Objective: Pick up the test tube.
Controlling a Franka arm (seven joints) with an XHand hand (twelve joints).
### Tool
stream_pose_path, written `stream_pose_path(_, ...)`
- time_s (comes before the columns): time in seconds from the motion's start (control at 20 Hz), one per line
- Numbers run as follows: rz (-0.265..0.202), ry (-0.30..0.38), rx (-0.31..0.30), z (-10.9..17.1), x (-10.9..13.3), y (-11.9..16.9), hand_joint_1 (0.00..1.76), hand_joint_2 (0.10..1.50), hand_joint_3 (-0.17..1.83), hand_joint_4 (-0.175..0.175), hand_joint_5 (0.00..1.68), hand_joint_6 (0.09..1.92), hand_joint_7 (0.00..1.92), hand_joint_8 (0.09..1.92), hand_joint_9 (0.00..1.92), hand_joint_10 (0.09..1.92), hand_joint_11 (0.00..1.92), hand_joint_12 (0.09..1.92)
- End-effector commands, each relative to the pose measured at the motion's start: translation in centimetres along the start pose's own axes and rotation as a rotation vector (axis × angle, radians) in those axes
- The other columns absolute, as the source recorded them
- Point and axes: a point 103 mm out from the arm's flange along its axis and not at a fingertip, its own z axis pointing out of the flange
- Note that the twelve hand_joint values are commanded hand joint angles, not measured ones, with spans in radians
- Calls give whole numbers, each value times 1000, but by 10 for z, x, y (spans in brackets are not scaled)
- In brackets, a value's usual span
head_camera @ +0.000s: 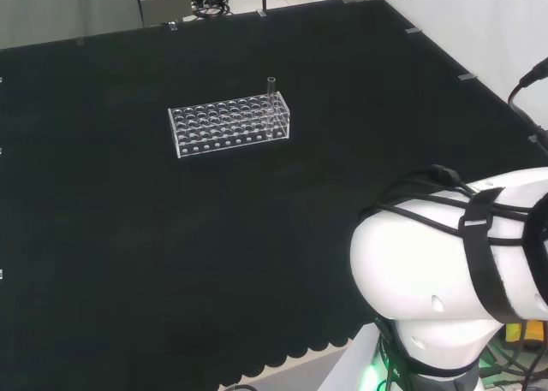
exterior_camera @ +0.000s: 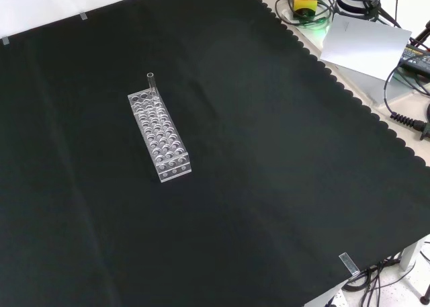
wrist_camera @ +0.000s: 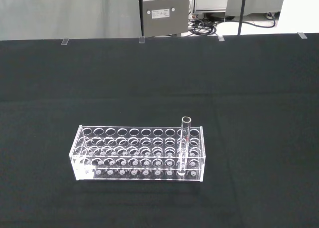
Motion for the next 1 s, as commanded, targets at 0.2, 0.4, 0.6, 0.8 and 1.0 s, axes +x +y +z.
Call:
stream_pose_path(0.2,-1,-33,-11,0,17,0,516,782,433,-22,0,87,0,222,0,388,0,1275)
stream_pose_path(0.4,-2,-16,-1,1,13,4,514,811,375,-21,0,87,0,224,0,395,0,1281)
stream_pose_path(0.6,-20,-19,19,5,2,15,513,817,363,-20,0,87,0,227,0,399,0,1283)
stream_pose_path(0.8,-30,-18,55,13,3,31,513,824,346,-20,4,87,0,245,0,425,0,1295)
stream_pose_path(1.0,-41,-21,93,27,2,53,515,834,323,-22,15,87,0,293,0,467,0,1321)
